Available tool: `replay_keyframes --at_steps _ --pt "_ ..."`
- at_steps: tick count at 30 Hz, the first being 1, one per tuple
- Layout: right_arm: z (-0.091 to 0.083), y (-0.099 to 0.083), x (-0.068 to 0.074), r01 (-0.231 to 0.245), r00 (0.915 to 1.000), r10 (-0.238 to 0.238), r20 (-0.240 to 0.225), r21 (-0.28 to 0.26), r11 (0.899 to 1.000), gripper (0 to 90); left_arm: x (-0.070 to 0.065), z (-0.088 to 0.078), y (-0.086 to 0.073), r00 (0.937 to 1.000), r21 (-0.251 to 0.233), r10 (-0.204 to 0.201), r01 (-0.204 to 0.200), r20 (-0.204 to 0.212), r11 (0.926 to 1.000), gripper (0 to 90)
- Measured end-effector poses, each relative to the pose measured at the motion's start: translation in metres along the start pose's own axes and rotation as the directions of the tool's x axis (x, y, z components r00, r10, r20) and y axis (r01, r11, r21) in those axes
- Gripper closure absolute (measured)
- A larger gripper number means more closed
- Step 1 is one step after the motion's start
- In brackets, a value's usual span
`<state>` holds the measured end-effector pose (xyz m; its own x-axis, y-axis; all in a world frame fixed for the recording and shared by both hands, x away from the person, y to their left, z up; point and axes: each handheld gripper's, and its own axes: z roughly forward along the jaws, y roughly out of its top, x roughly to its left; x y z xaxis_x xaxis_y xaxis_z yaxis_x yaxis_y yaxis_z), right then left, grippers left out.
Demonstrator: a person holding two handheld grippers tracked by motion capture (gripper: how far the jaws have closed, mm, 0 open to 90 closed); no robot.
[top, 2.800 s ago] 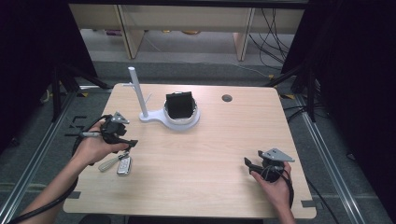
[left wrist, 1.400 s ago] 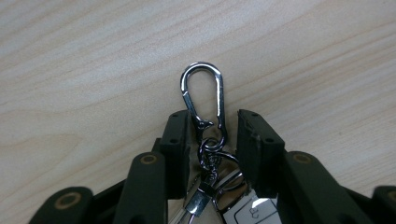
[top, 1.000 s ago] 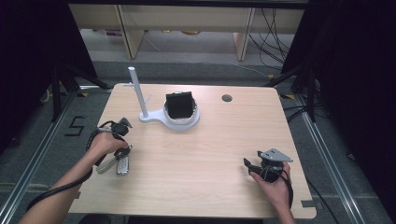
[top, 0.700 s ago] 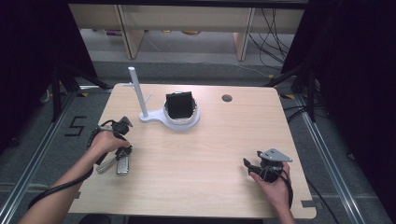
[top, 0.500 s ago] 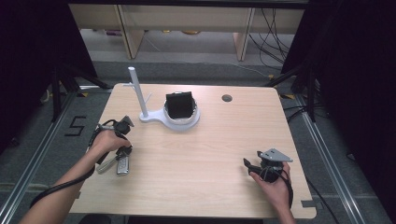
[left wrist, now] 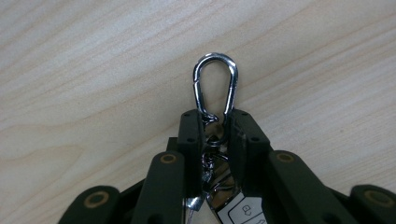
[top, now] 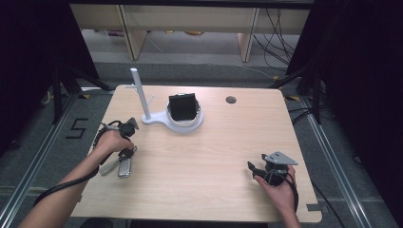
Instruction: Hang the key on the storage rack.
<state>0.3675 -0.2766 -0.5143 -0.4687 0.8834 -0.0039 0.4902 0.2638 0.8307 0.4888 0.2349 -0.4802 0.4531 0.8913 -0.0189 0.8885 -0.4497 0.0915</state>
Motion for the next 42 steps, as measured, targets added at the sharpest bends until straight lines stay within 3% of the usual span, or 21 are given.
replay_keyframes --at_steps 4,10,14,16,17,19,20,23,24,27,33,34,35,36,39,40,41,42 --pt "0.0 0.0 0.0 0.0 1.0 0.0 0.001 0.0 1.0 33.5 -0.001 -0.001 -0.003 0.9996 -0.016 0.028 -0.028 -0.003 0.9995 75.2" --pt "0.001 0.0 0.0 0.008 0.9999 -0.008 0.007 -0.003 1.0 33.6 0.0 0.001 -0.014 0.9983 -0.111 0.058 -0.057 0.003 0.9922 75.3" --pt "0.001 0.0 0.0 -0.004 1.0 0.004 -0.001 0.003 1.0 33.6 -0.003 0.001 -0.021 0.9992 -0.155 0.039 -0.037 0.007 0.9873 75.3" --pt "0.0 0.0 -0.001 0.011 0.9999 -0.011 0.013 -0.007 1.0 33.6 -0.004 0.002 -0.025 0.9995 -0.178 0.032 -0.03 0.008 0.9836 75.3" --pt "0.001 0.0 -0.001 0.011 0.9999 -0.011 0.011 -0.007 1.0 33.6 -0.003 0.0 -0.026 0.9986 -0.178 0.053 -0.051 0.007 0.9828 75.3" --pt "0.0 0.0 -0.001 0.011 0.9999 -0.011 0.012 -0.007 1.0 33.6 -0.004 -0.002 -0.03 0.9992 -0.213 0.039 -0.037 0.006 0.9764 75.3" --pt "0.0 0.0 -0.001 0.01 0.9999 -0.01 0.013 -0.007 1.0 33.6 -0.001 -0.003 -0.032 0.9961 -0.232 0.088 -0.087 -0.006 0.9688 75.3" --pt "0.001 0.0 0.0 -0.004 1.0 0.004 0.0 0.003 1.0 33.6 -0.003 -0.007 -0.04 0.9981 -0.287 0.062 -0.061 -0.007 0.956 75.3" --pt "0.001 0.0 -0.001 0.012 0.9999 -0.012 0.013 -0.007 1.0 33.6 -0.004 -0.009 -0.043 0.998 -0.311 0.063 -0.062 -0.009 0.9485 75.3" --pt "0.0 0.0 0.001 -0.006 1.0 0.006 0.0 0.003 1.0 33.6 -0.003 -0.013 -0.051 0.9971 -0.386 0.076 -0.073 -0.008 0.9197 75.3" --pt "0.0 0.0 0.001 -0.005 1.0 0.005 0.001 0.002 1.0 33.6 -0.004 -0.021 -0.068 0.9989 -0.548 0.047 -0.042 -0.004 0.8356 75.3" --pt "0.0 0.0 0.001 -0.005 1.0 0.005 0.0 0.003 1.0 33.6 -0.003 -0.022 -0.07 0.9982 -0.563 0.059 -0.052 -0.006 0.8245 75.3" --pt "0.0 0.0 0.001 -0.004 1.0 0.004 0.001 0.003 1.0 33.5 -0.003 -0.023 -0.073 0.9987 -0.584 0.05 -0.038 0.004 0.8109 75.3" --pt "0.0 0.0 0.001 -0.004 1.0 0.004 0.001 0.002 1.0 33.5 -0.003 -0.024 -0.075 0.9987 -0.596 0.051 -0.04 0.002 0.8023 75.3" --pt "0.0 0.0 0.001 -0.004 1.0 0.004 0.002 0.002 1.0 33.5 -0.003 -0.028 -0.081 0.9993 -0.646 0.036 -0.025 0.004 0.7632 75.4" --pt "0.0 0.0 0.001 -0.004 1.0 0.004 0.002 0.002 1.0 33.5 -0.004 -0.028 -0.083 0.9997 -0.669 0.023 -0.012 0.008 0.7428 75.3" --pt "0.0 0.0 0.001 -0.005 1.0 0.005 0.002 0.002 1.0 33.5 -0.002 -0.03 -0.085 0.9993 -0.666 0.037 -0.032 -0.006 0.7456 75.4" --pt "0.0 0.0 0.001 -0.005 1.0 0.005 0.003 0.002 1.0 33.5 -0.005 -0.03 -0.086 0.9999 -0.694 0.013 -0.002 0.01 0.72 75.4"
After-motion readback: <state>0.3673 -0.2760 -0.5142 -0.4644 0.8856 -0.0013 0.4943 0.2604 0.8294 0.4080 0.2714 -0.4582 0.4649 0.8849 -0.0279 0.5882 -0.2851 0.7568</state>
